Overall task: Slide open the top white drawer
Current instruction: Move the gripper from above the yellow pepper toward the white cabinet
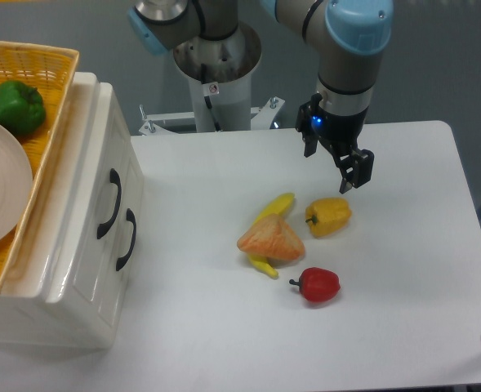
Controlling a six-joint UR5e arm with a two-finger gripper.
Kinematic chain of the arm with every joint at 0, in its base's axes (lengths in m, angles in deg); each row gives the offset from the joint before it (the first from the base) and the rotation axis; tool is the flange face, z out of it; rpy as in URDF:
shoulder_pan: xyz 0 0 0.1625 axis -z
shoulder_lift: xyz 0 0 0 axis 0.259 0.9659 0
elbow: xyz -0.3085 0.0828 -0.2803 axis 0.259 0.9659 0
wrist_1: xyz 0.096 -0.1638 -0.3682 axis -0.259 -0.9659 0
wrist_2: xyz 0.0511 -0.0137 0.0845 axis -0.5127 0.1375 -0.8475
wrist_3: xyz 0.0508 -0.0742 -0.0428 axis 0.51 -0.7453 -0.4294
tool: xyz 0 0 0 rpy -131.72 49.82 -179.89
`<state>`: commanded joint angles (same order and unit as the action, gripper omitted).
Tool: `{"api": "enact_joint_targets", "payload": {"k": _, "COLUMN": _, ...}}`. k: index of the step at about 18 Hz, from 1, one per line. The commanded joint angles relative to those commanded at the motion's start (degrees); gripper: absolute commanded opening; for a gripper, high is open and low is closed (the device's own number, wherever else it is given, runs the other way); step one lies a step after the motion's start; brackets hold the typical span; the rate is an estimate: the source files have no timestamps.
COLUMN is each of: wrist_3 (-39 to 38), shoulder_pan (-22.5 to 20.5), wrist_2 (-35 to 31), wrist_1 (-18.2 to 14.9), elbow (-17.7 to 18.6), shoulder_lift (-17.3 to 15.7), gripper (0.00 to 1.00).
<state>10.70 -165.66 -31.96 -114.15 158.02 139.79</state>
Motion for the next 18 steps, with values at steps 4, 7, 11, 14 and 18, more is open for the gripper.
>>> {"api": "enact_joint_targets", "payload": {"k": 4, "wrist_3": 0.0, "shoulder_pan": 0.4, "wrist_2": -1.2, "wrist_1": -0.1, "elbow": -0.1, "shoulder_lift": 0.0, "gripper": 1.0}}
{"api": "enact_joint_targets", "payload": {"k": 7, "wrist_3": -0.8, "shoulder_pan": 1.2, "wrist_2": -1.3, "wrist_1": -0.3, "elbow": 0.2, "shoulder_lift": 0.1, "gripper": 1.0}}
{"api": "enact_joint_targets", "payload": {"k": 11, "wrist_3": -9.6, "shoulder_pan": 2.4, "wrist_2": -1.0, "wrist_1": 0.0, "elbow": 0.8, "shoulder_lift": 0.8, "gripper": 1.0}}
{"api": "enact_joint_targets", "payload": {"k": 14, "wrist_3": -12.6, "shoulder_pan": 3.6, "wrist_2": -0.9, "wrist_1": 1.5, "elbow": 1.1, "shoulder_lift": 1.3, "gripper": 1.0}}
{"api": "enact_joint_targets", "payload": {"k": 18, "wrist_3": -13.0, "shoulder_pan": 4.2, "wrist_2": -1.0, "wrist_1": 1.6, "elbow": 2.8, "shoulder_lift": 1.2, "gripper": 1.0}}
